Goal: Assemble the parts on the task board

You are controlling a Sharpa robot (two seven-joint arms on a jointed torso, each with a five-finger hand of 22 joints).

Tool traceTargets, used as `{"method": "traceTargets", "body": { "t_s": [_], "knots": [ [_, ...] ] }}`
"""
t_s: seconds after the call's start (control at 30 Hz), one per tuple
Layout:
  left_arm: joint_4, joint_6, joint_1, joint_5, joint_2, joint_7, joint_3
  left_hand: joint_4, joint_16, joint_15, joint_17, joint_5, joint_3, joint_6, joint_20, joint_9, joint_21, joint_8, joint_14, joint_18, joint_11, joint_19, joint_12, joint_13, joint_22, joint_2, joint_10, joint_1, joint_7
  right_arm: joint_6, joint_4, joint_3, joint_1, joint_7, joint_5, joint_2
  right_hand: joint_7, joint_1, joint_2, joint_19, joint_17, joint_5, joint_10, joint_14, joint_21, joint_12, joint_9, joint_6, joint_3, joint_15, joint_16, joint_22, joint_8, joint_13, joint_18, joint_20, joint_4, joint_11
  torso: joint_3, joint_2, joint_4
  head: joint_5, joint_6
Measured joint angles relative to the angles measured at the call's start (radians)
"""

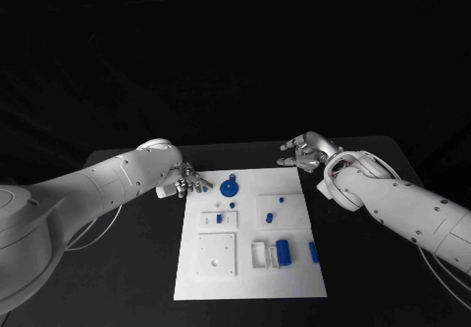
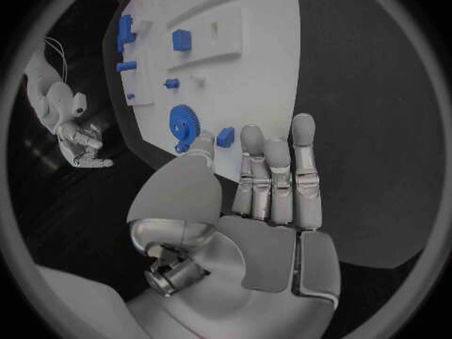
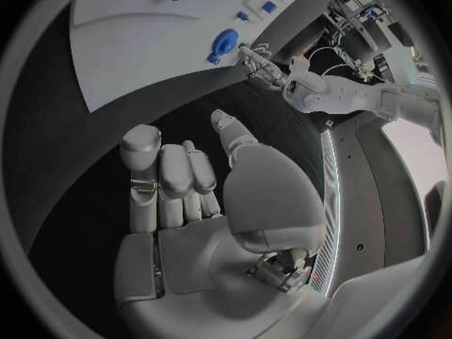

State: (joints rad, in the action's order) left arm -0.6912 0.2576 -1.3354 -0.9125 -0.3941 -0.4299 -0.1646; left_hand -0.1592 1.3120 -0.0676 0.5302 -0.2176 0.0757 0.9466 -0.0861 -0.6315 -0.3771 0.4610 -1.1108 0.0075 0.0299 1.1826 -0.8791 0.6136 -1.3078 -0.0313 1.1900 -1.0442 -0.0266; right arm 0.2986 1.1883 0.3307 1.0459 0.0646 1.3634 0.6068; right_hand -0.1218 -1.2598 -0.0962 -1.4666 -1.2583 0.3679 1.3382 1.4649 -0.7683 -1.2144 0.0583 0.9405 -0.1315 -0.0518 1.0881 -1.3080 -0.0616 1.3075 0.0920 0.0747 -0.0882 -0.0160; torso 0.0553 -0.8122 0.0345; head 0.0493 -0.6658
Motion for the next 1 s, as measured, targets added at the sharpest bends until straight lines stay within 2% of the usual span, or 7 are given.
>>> {"method": "traceTargets", "body": {
  "t_s": [0.13,0.3,0.5,0.63,0.67,0.87,1.0],
  "knots": [
    [0.000,0.002,0.000,0.002,-0.001,0.000,0.000,0.011,0.000,0.000,-0.001,0.000,0.011,-0.002,0.000,0.003,0.000,0.000,0.000,0.000,0.000,0.000,-0.001,-0.001,0.000,0.004,0.000,0.004,-0.002,0.000,-0.002,0.000,0.000,0.001,0.000,-0.001,0.000,0.000,0.000,0.000,0.000,0.000,0.000,0.000,0.000,0.000,0.000,0.000,0.000,0.000,0.000,0.000,0.000,0.000,0.000,0.000,0.000,0.000,0.0001,0.000,-0.0003,0.000,0.000],
    [0.000,0.002,0.000,0.008,-0.002,0.001,0.000,0.040,0.004,-0.004,-0.002,-0.004,0.040,-0.003,0.000,0.005,0.000,0.007,0.004,0.000,0.000,0.000,-0.004,-0.002,0.000,0.052,0.000,-0.006,-0.003,0.000,-0.003,0.000,0.000,0.002,0.000,-0.001,0.000,0.000,0.000,0.000,0.000,0.000,0.000,0.000,0.000,0.000,0.000,0.000,0.000,0.000,0.000,0.000,0.000,0.000,0.000,0.000,0.000,0.000,0.0003,-0.001,-0.0003,-0.001,-0.001],
    [-0.002,-0.001,0.001,0.019,-0.005,0.003,0.000,0.068,0.004,-0.004,-0.002,-0.004,0.059,-0.003,0.000,0.005,0.000,0.011,0.004,0.000,0.000,0.000,-0.004,-0.002,0.000,0.084,0.000,-0.030,-0.003,0.000,-0.004,0.000,0.000,0.003,0.000,-0.002,0.000,0.000,0.000,0.000,0.000,0.000,0.000,0.000,0.000,0.000,0.000,0.000,0.000,0.000,0.000,0.000,0.000,0.000,0.000,0.000,0.000,0.000,0.0001,-0.002,-0.0008,-0.001,-0.001],
    [-0.002,-0.005,0.001,0.027,-0.006,0.005,0.000,0.080,0.004,-0.004,-0.003,-0.008,0.066,-0.003,0.000,0.005,0.000,0.011,0.004,0.000,0.000,0.000,-0.004,-0.002,0.000,0.091,0.000,-0.031,-0.003,0.000,-0.004,0.000,0.000,0.003,0.000,-0.002,0.000,0.000,0.000,0.000,0.000,0.000,0.000,0.000,0.000,0.000,0.000,0.000,-0.003,0.000,0.000,0.000,0.000,0.000,0.000,0.000,0.003,0.000,0.0001,-0.002,-0.0007,-0.001,-0.001],
    [-0.003,-0.006,0.001,0.029,-0.007,0.005,0.000,0.091,0.004,-0.004,-0.003,-0.008,0.071,-0.003,0.000,0.005,0.000,0.011,0.004,0.000,0.000,0.000,-0.004,-0.002,0.000,0.102,0.000,-0.033,-0.003,-0.001,-0.004,0.000,0.000,0.003,0.000,-0.002,0.000,0.000,0.000,0.000,0.000,0.000,0.000,0.000,0.000,0.000,0.000,0.000,-0.003,0.000,0.000,0.000,0.000,0.000,0.000,0.000,0.003,0.000,0.0001,-0.002,-0.0006,-0.001,-0.001],
    [-0.006,-0.012,0.001,0.038,-0.007,0.007,0.000,0.094,0.004,-0.004,-0.003,-0.008,0.072,-0.004,0.000,0.005,0.000,0.014,0.004,0.000,0.000,0.000,-0.004,-0.002,0.000,0.102,0.000,-0.033,-0.003,-0.001,-0.005,0.000,0.000,0.004,0.000,-0.003,0.000,0.000,0.000,0.000,0.000,0.000,0.000,0.000,0.000,0.000,0.000,0.000,-0.003,0.000,0.000,0.000,0.000,0.000,0.000,0.000,0.003,0.000,0.0001,-0.002,0.0000,-0.004,0.000],
    [-0.008,-0.017,0.001,0.042,-0.005,0.007,0.000,0.102,0.004,-0.004,-0.003,-0.025,0.069,-0.004,0.000,0.005,0.000,0.014,0.004,0.000,0.000,0.000,-0.004,-0.002,0.000,0.108,0.000,-0.039,-0.003,-0.001,-0.005,0.000,0.000,0.005,0.000,-0.002,0.000,0.000,0.000,0.000,0.000,0.000,0.000,0.000,0.000,0.000,0.000,0.000,-0.003,0.000,0.000,0.000,0.000,0.000,0.000,0.000,0.003,0.000,0.0001,-0.002,-0.0003,-0.006,-0.001]
  ]
}}
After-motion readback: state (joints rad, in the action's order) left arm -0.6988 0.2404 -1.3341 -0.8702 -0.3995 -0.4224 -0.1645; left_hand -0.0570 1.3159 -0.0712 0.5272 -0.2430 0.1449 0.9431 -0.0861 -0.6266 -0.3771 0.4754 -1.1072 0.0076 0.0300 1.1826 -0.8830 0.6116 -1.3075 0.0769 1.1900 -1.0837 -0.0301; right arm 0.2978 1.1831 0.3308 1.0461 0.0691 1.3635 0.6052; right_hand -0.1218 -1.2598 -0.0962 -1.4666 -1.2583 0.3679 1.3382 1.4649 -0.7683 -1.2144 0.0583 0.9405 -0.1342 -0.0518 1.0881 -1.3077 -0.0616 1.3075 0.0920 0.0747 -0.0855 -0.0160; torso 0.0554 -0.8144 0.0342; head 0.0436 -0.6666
